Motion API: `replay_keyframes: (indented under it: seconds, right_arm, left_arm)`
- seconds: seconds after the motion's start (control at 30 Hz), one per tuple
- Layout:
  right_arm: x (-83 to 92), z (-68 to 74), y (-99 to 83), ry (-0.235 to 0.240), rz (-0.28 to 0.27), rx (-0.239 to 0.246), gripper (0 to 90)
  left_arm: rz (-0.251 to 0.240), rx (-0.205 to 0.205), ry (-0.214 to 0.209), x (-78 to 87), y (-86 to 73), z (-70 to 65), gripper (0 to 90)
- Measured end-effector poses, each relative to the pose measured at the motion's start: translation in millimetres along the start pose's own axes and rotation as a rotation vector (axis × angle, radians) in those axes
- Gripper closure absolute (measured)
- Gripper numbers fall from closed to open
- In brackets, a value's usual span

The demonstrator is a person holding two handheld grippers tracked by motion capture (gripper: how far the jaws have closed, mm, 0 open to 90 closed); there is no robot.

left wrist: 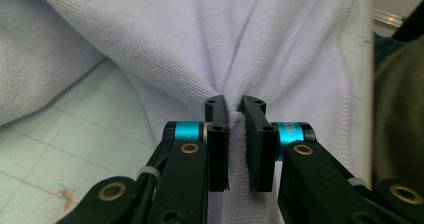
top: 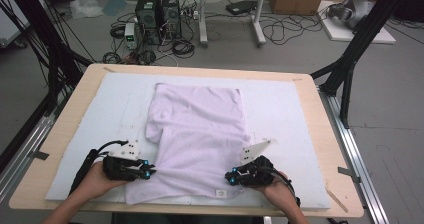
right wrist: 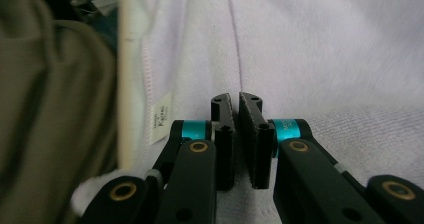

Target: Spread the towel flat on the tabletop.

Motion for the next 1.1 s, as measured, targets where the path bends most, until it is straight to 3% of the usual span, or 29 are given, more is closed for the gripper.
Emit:
replay_keyframes:
  seconds: [0.1, 0.17, 0.23, 0.37, 0.47, 0.57, 0.6, 0.63, 0.67, 0.73, 0.87, 0.93, 1.0, 1.03, 1.1]
  right_arm:
    - [4.3, 22.2, 1.4, 0.045, -0.011, 0.036, 84.7]
    - [10.8, 36.2, 2.7, 0.084, -0.053, 0.067, 79.2]
    - [20.0, 38.6, 5.5, 0.058, -0.097, 0.067, 73.0]
    - [28.2, 18.8, 7.8, -0.058, -0.115, 0.036, 65.4]
    - [16.6, 1.5, 5.2, -0.105, -0.063, 0.006, 59.3]
    - [-0.6, -12.8, 1.5, -0.144, 0.022, -0.007, 58.5]
    - [-5.9, -15.1, 0.5, -0.152, 0.048, -0.016, 60.6]
    - [-6.3, -15.5, 0.9, -0.168, 0.034, 0.002, 65.7]
    - [-6.1, -16.4, 1.2, -0.174, 0.035, -0.004, 70.1]
    - [-4.2, -17.5, 0.4, -0.179, 0.033, -0.014, 84.4]
    - [0.2, -14.0, -4.3, -0.126, 0.021, -0.046, 87.5]
    - [3.8, -0.2, -7.0, -0.091, 0.007, -0.027, 87.8]
    - [9.7, 22.4, -11.2, -0.056, 0.0, 0.002, 87.6]
    - [13.8, 33.1, -13.5, -0.044, -0.01, 0.021, 87.0]
    - [22.9, 45.9, -13.4, -0.048, -0.048, 0.033, 80.9]
  left_arm:
    - [-0.052, -0.034, -0.039, 19.3, 3.2, -12.4, 79.0]
    - [-0.07, -0.037, -0.014, 28.2, 5.3, -14.2, 65.0]
    - [-0.079, -0.017, 0.01, 30.4, 6.3, -8.7, 58.6]
    - [-0.064, 0.024, 0.06, 18.2, 4.2, 7.8, 60.7]
    - [-0.032, 0.067, 0.077, -3.0, -0.4, 14.1, 62.2]
    - [0.014, 0.078, 0.082, -24.2, -3.2, 11.9, 61.4]
    - [0.013, 0.072, 0.067, -28.8, -3.4, 9.7, 64.2]
    - [-0.003, 0.073, 0.049, -30.0, -2.4, 8.3, 71.5]
    - [-0.001, 0.077, 0.053, -31.0, -1.2, 6.4, 78.4]
    - [0.012, 0.051, 0.077, -29.0, 0.9, 3.4, 82.5]
    - [0.008, 0.05, 0.097, -9.3, -2.8, -0.6, 83.9]
    - [-0.016, 0.044, 0.107, 10.7, -7.3, -6.6, 83.8]
    - [-0.057, 0.038, 0.098, 34.4, -12.3, -12.7, 82.8]
    - [-0.075, 0.039, 0.101, 44.2, -14.2, -14.2, 78.8]
    - [-0.085, 0.059, 0.134, 53.5, -15.1, -11.5, 61.0]
Point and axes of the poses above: each handheld gripper's, and its own axes: x roughly backward along the jaws, y roughly out of its top, z roughly to its left, the point moved 3 cm from there along -x, roughly forward along the jaws, and after that the axes turned 14 degrees about y, right-handed, at the moved point
